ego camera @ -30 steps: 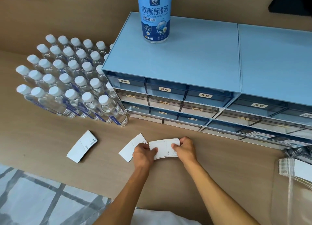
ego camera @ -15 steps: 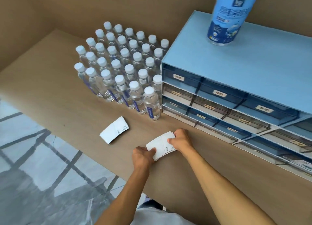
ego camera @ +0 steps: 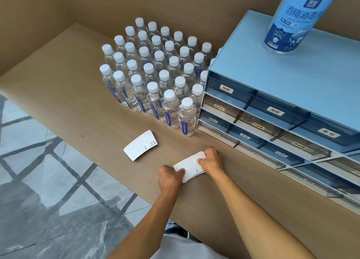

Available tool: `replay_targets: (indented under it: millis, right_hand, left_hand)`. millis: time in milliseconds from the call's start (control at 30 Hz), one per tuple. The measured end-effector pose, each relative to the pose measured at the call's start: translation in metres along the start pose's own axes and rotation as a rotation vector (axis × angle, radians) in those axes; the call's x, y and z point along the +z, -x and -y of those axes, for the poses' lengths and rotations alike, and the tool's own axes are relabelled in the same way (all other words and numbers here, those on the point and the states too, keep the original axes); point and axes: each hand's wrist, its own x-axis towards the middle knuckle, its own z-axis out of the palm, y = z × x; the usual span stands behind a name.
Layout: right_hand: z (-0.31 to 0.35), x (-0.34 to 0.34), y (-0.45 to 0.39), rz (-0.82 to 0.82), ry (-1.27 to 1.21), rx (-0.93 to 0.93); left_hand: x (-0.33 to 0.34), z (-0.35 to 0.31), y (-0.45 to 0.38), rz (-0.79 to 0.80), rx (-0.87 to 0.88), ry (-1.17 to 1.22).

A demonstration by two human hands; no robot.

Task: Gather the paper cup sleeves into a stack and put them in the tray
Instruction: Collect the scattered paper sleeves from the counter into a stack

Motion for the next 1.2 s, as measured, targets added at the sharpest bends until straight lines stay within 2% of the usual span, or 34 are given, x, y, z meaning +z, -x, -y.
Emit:
replay_targets:
  millis: [167,333,500,800,1033,1200]
  right_hand:
    - [-0.013,0.001,0.003,-0.008,-0.172,0.020]
    - [-0.038,-0.006,0.011,0.073,-0.365,0.114]
    - [-0.084,-0.037,0.031,0.065,-0.513,0.130]
    - [-0.176,-0.080,0.088,-0.100,-0.779,0.204]
    - [-0.235,-0.099,0.117,-0.233,-0.878,0.283]
    - [-0.262,-0.104,0.127,-0.330,-0.964,0.243]
  left_hand:
    - [0.001,0.006,-0.003,0.017,0.037,0.021]
    - [0.005,0.010,-0.002,0.179,0.060,0.031]
    - [0.023,0.008,0.015,0.315,0.149,-0.006]
    - [0.089,0.006,0.073,0.532,0.276,-0.125]
    - [0.136,0.008,0.115,0.629,0.342,-0.217]
    - [0.155,0.011,0.136,0.692,0.401,-0.190]
